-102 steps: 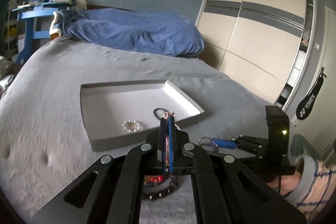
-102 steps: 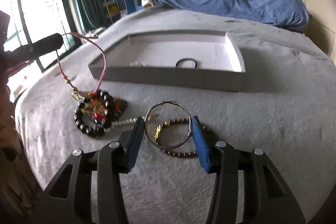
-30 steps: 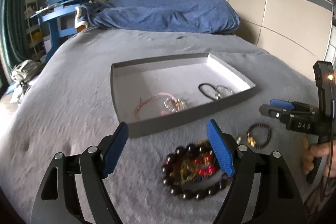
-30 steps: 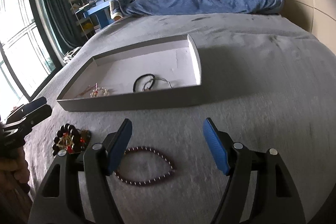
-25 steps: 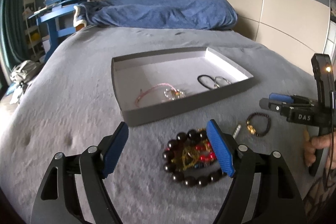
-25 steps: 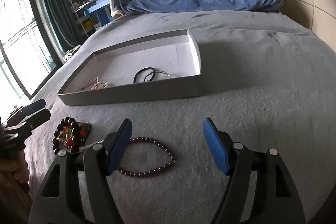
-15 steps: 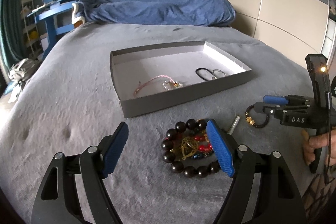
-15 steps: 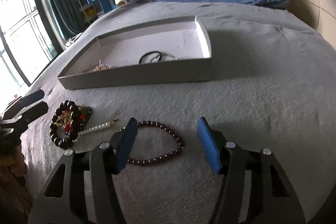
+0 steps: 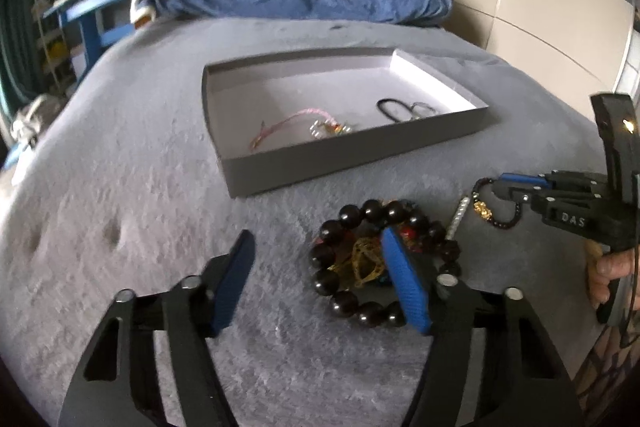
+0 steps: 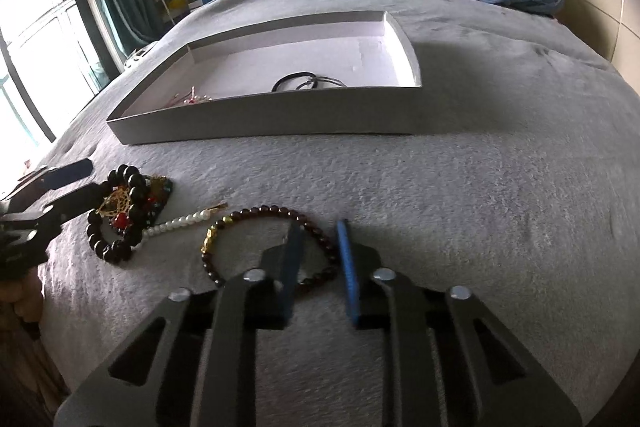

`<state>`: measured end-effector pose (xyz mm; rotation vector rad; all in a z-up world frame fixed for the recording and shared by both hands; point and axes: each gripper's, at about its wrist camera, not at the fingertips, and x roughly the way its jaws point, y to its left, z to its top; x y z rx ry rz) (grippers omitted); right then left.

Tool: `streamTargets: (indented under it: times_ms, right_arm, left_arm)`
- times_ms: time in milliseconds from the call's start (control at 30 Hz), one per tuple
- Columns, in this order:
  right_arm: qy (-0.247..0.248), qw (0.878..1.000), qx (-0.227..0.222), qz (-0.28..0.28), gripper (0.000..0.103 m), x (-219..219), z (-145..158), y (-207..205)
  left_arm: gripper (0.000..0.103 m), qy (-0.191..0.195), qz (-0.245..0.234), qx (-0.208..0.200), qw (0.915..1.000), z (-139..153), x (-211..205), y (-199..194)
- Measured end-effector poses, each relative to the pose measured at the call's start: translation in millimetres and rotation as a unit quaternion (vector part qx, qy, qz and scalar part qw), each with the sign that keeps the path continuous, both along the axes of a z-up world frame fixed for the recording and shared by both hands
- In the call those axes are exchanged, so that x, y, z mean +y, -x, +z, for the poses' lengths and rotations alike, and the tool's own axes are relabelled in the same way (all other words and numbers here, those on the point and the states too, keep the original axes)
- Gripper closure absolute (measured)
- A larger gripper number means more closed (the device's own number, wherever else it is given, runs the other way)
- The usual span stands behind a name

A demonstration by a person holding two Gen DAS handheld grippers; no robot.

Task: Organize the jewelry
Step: 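Grasp the brown bead bracelet with the right tool while the left tool grasps the black bead bracelet, then carry both bead bracelets over the tray with both tools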

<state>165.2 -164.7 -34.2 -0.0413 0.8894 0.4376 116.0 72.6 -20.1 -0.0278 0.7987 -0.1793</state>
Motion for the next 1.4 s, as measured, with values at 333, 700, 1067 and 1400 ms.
streamTargets:
  times_ms: [333,700,1067,1400]
  right_arm:
    - [0.0,1.0,0.0,0.001,0.089,0,0,1]
    - [-0.016,1.0,-0.023,0.007,0.097,-2,9,5]
    - [-0.059,0.996,-0.068,0.017,0.097,-5,31,9]
    - [-0.091,0.992,-0.085,0.008,0.097,-11,50,3]
  left_arm:
    - [0.074,0.028,-0.014,0.032,0.999,-9,5,-5]
    - [0.088,0.055,-0.024,-0.069,0.9958,35,11,18]
    - [0.088,0.103,-0.02,-0.099,0.9896,55,25,18]
    - [0.088,0.099,-0.02,-0.122,0.9874,68,23,14]
